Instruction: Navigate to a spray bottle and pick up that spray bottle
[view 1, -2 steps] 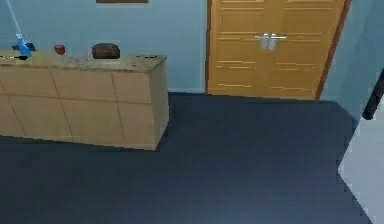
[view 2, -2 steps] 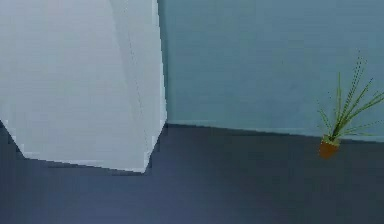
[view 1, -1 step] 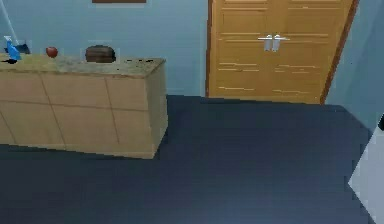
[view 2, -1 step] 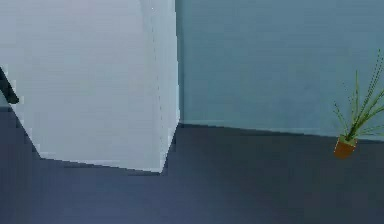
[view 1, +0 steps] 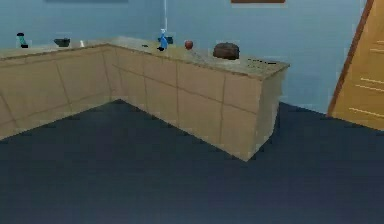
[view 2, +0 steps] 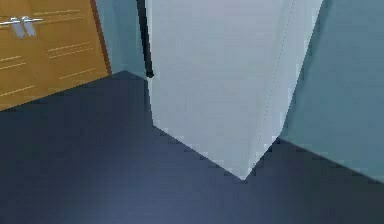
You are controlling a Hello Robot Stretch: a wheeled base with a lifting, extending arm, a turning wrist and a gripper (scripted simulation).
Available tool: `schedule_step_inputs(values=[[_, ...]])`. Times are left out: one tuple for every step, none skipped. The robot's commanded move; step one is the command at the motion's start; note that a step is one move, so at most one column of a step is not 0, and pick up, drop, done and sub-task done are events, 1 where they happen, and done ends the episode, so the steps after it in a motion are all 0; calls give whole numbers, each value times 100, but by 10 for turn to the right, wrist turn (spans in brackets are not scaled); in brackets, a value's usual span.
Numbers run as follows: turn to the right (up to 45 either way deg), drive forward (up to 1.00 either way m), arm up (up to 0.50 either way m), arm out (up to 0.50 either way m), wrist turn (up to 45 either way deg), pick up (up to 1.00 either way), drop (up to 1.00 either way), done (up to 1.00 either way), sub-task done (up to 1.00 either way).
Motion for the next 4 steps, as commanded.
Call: schedule_step_inputs(values=[[0,50,0,0,0,0,0,0,0],[-240,0,0,0,0,0,0,0,0],[0,100,0,0,0,0,0,0,0],[-30,0,0,0,0,0,0,0,0]])
